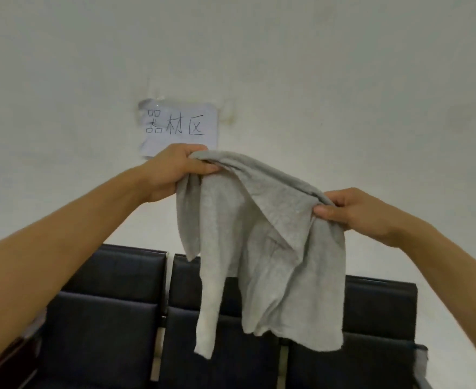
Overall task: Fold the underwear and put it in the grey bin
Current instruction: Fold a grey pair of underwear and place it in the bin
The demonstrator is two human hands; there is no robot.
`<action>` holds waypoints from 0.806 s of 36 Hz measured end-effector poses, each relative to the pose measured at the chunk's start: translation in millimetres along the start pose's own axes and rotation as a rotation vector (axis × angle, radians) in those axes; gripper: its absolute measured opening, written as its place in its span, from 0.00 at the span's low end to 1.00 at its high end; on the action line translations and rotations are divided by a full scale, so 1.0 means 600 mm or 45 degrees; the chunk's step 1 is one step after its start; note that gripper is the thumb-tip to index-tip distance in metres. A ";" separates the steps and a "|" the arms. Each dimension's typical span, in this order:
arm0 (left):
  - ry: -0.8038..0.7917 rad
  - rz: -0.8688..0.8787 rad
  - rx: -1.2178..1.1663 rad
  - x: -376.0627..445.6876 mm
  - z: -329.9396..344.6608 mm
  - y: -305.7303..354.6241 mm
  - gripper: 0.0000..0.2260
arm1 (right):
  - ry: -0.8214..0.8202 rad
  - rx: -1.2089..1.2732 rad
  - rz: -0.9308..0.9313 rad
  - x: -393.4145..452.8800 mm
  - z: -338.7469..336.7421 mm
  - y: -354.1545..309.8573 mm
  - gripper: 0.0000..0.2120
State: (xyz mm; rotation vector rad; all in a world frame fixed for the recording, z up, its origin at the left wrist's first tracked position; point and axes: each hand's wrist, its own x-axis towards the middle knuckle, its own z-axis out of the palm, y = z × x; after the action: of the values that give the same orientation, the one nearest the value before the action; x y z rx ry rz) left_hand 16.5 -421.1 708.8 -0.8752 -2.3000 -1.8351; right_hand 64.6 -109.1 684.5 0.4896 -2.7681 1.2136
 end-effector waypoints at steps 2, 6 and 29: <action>0.057 0.027 -0.154 0.005 -0.040 0.005 0.06 | 0.079 0.052 -0.055 0.029 0.016 -0.032 0.08; 0.168 0.045 -0.162 0.029 -0.079 0.011 0.08 | 0.371 0.427 -0.092 0.078 0.053 -0.093 0.17; -0.047 -0.034 1.676 0.112 -0.267 -0.019 0.07 | -0.028 0.250 0.050 0.257 0.280 -0.150 0.17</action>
State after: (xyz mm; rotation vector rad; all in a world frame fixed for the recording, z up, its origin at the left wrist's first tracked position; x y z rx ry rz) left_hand -90.8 -543.4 770.8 -0.5761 -2.7141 -0.0289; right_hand -43.4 -328.6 663.7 0.4682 -2.7023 1.5069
